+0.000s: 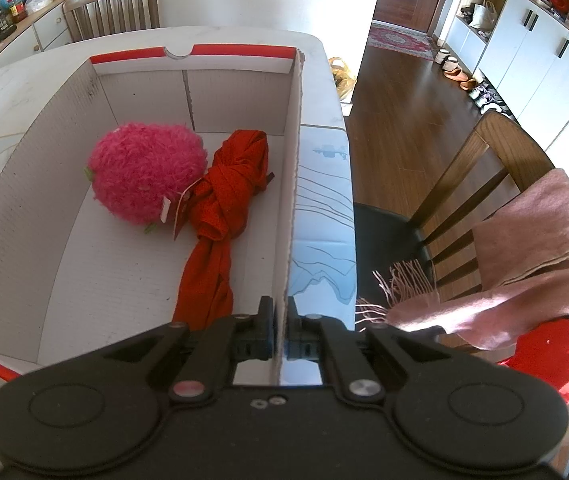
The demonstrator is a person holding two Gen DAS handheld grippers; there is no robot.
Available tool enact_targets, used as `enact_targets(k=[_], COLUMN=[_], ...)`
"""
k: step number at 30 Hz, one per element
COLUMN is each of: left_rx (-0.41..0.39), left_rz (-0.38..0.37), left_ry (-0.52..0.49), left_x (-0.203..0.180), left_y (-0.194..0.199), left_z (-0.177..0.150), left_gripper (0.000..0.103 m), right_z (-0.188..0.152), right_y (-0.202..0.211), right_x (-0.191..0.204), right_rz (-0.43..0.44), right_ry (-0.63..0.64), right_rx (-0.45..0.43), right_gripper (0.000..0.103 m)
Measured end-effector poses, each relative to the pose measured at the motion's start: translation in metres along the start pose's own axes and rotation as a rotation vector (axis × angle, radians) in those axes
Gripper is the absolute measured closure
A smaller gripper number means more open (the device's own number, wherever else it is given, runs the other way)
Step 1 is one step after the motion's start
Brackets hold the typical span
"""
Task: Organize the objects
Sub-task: 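Return the left gripper to the pile and grasp the white handbag handles, then carry the white handbag into the box and open the left gripper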
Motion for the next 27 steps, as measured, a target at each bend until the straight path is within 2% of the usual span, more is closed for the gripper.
enact_targets(k=[7,15,21,27], left_rx=[-0.068,-0.083,-0.018,0.098], left_rz=[-0.067,-0.182,-0.264,-0.268], left_ry=[-0.014,-0.136,-0.256,-0.329], left_x=[-0.014,-0.071,-0.123,-0.155], left_y=[0.037,0.049,0.040,0.011], left_z=[0.044,0.071,0.065,0.053], left_gripper=[0.092,0.092,0.092,0.092], right_z=[0.000,0.000,0.001,0.001], right_y=[-0.001,-0.001,-0.002,-0.001], right_x=[0.000,0.001,0.003,0.002], right_rz=[0.001,0.002,0.005,0.008], right_ry=[-0.002,0.000,-0.003,-0.004], right_rx=[0.001,0.002,0.001,0.001], right_gripper=[0.100,0.100,0.100,0.100])
Point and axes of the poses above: each gripper's, at about its wrist camera, not at the fingertips, and y roughly against the way its jaws point, x to its left, z to its top, the point moved 9 cm from there along -y, roughly the way its jaws point, and after that the axes turned 2 degrees about z, right-handed, at the moved point
